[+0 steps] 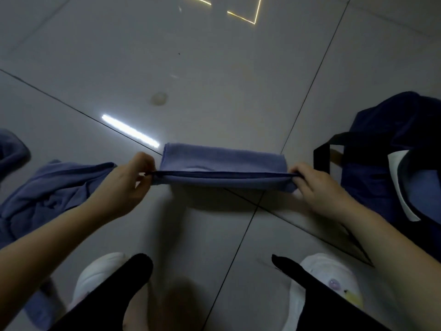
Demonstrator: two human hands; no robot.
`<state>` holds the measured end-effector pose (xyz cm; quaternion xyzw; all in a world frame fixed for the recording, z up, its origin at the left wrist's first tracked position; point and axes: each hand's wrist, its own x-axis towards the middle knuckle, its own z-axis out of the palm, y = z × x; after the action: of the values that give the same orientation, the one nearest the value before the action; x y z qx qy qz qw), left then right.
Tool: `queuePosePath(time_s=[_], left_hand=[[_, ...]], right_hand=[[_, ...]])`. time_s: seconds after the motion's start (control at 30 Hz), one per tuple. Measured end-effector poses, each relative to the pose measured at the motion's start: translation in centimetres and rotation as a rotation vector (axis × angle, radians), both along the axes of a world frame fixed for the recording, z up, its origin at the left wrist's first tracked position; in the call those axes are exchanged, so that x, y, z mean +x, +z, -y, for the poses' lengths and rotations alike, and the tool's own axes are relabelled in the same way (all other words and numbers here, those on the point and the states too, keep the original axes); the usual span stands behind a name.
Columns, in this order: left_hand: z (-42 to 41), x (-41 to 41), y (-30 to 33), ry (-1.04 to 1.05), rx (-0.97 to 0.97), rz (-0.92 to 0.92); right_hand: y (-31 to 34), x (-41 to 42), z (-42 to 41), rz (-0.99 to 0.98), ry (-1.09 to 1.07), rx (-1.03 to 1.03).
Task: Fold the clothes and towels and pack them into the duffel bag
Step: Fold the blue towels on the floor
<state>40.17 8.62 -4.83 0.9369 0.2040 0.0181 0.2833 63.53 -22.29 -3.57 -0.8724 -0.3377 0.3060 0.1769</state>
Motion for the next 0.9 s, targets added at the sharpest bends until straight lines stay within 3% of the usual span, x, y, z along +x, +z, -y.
queuePosePath(time_s=[0.07, 0.2, 0.27, 0.37, 0.43, 0.5, 0.57, 0.63, 0.7, 0.77, 0.9], left_hand=[[-0.1, 0.1, 1.9, 0.037, -0.203, 0.031], [-0.5, 0.5, 5.3, 0.073, -0.865, 0.032], [-0.7, 0.7, 5.2, 0.097, -0.964, -0.063], [-0.7, 1.6, 2.7, 0.198, -0.775, -0.197], [-0.7, 2.3, 0.3, 0.259, -0.443, -0.268], [0.1, 2.7, -1.3, 0.271, -0.084, -0.288], [1.8, 2.8, -2.3, 0.026, 0.133, -0.143], [3.9, 1.9, -4.4, -0.388, 0.293, -0.084], [5.7, 0.4, -6.8, -0.647, 0.394, -0.214], [6.7, -1.0, -8.3, -0.687, 0.384, -0.309], [6.1, -3.1, -9.2, -0.723, 0.387, -0.291]], right_hand=[[2.3, 0.7, -0.2, -0.118, -0.043, -0.014], [5.8, 2.9, -0.2, -0.380, -0.126, -0.108], [5.7, 3.5, -0.9, -0.422, -0.142, -0.192], [2.9, 3.7, -3.3, -0.364, -0.215, -0.222], [0.0, 3.7, -4.7, -0.204, -0.310, -0.178], [-2.2, 2.5, -5.7, 0.076, -0.298, -0.144], [-3.6, 0.0, -6.3, 0.263, -0.099, -0.071], [-4.2, -3.5, -6.8, 0.261, 0.178, -0.117], [-5.2, -5.5, -6.7, 0.163, 0.363, -0.281], [-6.0, -5.9, -6.0, 0.133, 0.410, -0.378], [-7.2, -5.3, -3.4, 0.193, 0.348, -0.406]])
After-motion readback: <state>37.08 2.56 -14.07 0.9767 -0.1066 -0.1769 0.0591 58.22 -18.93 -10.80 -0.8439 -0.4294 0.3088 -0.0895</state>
